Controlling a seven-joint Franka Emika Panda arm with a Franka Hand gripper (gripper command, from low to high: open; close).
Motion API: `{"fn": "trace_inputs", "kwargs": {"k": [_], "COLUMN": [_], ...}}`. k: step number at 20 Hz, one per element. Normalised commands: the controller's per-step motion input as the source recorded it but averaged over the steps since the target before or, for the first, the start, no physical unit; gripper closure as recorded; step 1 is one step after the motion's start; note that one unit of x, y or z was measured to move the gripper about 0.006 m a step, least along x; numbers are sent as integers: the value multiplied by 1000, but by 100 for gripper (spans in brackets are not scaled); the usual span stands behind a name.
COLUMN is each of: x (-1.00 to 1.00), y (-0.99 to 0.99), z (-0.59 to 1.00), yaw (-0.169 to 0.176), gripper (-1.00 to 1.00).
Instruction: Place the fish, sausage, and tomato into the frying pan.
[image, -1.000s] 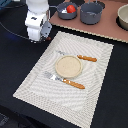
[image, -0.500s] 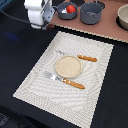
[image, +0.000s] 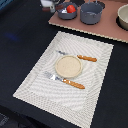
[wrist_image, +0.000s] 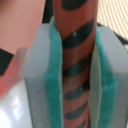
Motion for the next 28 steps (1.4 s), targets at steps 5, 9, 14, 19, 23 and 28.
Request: {"fn": "trace_inputs", "kwargs": {"k": [5, 9, 14, 19, 23, 28], "x": [615, 421, 103, 0, 2, 237], "y": [735, 756, 670, 494, 424, 250], "z": [674, 221, -208, -447, -380, -46], "yaw": [119, 112, 93, 77, 67, 33], "gripper": [100, 100, 100, 100, 100, 100]}}
